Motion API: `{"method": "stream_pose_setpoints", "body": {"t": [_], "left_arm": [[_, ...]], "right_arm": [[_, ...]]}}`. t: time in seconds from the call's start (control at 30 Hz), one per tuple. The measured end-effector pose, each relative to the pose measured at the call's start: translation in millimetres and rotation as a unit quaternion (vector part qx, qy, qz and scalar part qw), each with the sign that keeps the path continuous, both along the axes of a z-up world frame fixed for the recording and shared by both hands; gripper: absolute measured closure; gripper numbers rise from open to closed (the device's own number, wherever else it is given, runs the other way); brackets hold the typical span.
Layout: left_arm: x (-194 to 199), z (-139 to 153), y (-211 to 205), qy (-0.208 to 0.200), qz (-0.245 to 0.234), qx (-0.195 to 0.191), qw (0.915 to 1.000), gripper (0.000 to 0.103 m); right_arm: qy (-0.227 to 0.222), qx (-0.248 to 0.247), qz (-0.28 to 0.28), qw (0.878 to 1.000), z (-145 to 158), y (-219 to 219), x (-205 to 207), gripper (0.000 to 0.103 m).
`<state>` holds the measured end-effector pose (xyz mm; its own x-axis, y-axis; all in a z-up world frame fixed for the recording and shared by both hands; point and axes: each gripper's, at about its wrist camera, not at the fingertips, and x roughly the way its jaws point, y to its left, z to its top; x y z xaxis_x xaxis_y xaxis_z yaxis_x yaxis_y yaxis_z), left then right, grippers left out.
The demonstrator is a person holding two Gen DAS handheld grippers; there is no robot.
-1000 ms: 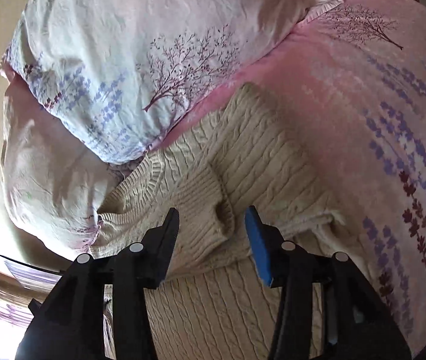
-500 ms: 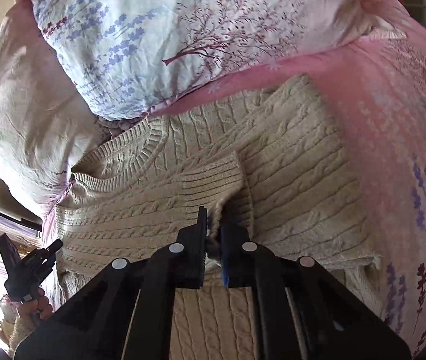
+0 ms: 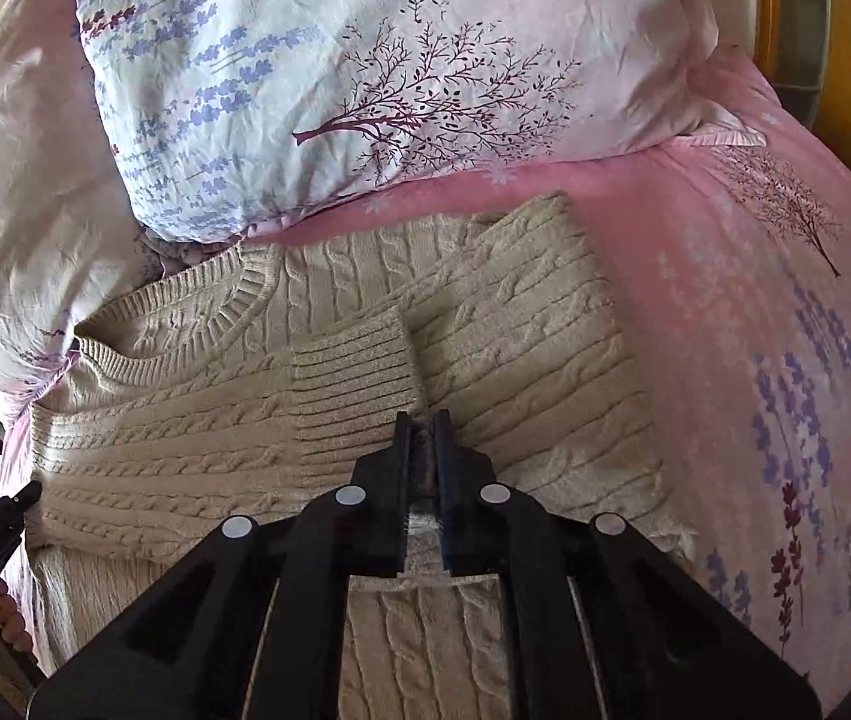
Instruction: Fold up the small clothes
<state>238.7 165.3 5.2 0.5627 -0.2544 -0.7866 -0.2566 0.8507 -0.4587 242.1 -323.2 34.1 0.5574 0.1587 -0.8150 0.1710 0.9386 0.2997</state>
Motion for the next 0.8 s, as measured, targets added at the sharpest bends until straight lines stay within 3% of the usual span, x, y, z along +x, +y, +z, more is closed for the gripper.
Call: {"method": "stream_pose_setpoints", "body": {"t": [0.07,0.17,0.4,0.5,0.57,0.63,0.67,0.8], "left_arm": [[-3.1,2.4,2.9,-0.004,0.004,-0.008,1.0,0.082],[-9.8,4.2,6.7,-0.011,0.006,-0.017,0.9998,0.068],[-10.9,6.9,1.2,0.0,-0.005,-0.005,1.0,0.065],[-23.0,16.5,-0.5,-0.007,-0.02,0.003,0.9998,0.06],[-40.3,27.2,-0.1,-0.015,-0.041,0.019,0.9989,0.049],[-63.3,36.3,2.3,-0.024,-0.062,0.023,0.9976,0.04],[-76.0,39.4,3.3,-0.024,-0.07,0.025,0.9969,0.036],[-131.6,41.5,5.9,-0.01,-0.091,0.017,0.9956,0.036]], "right_arm": [[-0.029,0.01,-0.006,1.0,11.7,-2.3,-8.0,0.087],[-0.043,0.029,0.022,0.998,15.0,6.3,-15.3,0.082],[0.02,0.008,0.055,0.998,-6.3,30.3,-3.5,0.081],[0.025,0.059,0.043,0.997,5.6,14.7,-9.3,0.075],[0.004,0.081,0.032,0.996,17.9,-3.2,-26.0,0.055],[-0.009,0.098,0.028,0.995,26.3,-23.6,-44.7,0.046],[-0.01,0.104,0.025,0.994,28.3,-34.5,-54.7,0.045],[0.018,0.147,0.025,0.989,20.6,-74.9,-91.9,0.045]]}}
